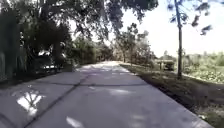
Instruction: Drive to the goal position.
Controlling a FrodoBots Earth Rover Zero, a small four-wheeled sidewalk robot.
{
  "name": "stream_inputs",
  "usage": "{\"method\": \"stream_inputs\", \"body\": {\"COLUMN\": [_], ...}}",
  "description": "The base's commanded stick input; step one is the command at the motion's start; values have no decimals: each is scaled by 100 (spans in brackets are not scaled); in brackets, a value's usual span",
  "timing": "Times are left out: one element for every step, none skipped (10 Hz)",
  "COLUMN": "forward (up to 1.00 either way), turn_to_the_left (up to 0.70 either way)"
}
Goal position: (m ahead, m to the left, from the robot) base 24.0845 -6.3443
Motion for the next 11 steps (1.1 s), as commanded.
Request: {"method": "stream_inputs", "body": {"forward": [85,85,85,85,85,85,85,85,85,85,85], "turn_to_the_left": [0,0,0,0,0,0,0,0,0,0,0]}}
